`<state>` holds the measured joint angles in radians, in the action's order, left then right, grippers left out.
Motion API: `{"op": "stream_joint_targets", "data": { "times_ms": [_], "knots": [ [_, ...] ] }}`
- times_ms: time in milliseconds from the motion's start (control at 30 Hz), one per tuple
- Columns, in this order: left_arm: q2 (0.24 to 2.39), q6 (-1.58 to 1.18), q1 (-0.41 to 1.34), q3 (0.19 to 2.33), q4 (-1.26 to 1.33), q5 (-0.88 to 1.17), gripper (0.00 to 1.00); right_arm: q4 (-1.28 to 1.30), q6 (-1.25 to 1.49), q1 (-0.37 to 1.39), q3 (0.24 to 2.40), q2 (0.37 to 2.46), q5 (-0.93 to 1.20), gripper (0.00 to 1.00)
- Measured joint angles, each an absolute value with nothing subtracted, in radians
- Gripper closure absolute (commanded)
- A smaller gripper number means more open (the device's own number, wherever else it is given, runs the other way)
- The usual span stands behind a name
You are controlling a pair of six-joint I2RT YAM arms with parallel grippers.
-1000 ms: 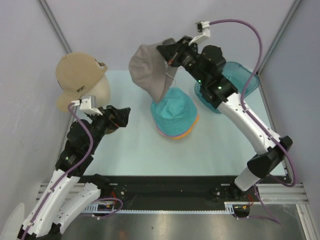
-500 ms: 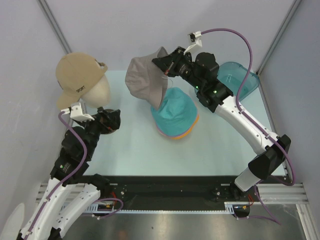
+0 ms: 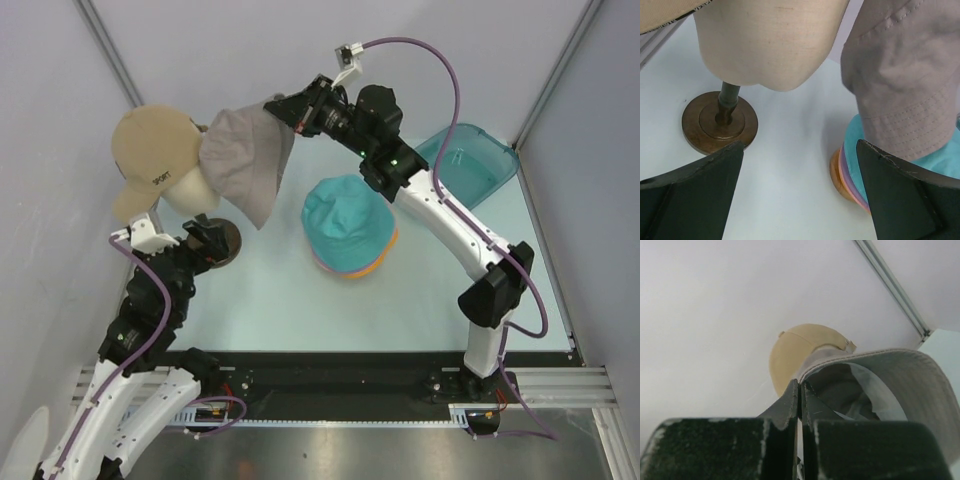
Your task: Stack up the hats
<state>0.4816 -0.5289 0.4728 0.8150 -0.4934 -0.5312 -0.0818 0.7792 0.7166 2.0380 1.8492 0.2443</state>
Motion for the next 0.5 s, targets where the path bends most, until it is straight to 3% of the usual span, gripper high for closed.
{"op": "stream_joint_targets", "data": {
  "times_ms": [200, 500],
  "knots": [
    [0.481, -0.551, 0.473, 0.811, -0.521, -0.55, 0.0, -0.067, 0.787, 0.688, 1.957, 1.853, 0.276, 1.0],
    [0.47, -0.569, 0.473, 0.788, -0.531, -0.554, 0.0, 0.086, 0.822, 0.598, 1.628, 1.61, 0.293, 1.0]
  ]
}}
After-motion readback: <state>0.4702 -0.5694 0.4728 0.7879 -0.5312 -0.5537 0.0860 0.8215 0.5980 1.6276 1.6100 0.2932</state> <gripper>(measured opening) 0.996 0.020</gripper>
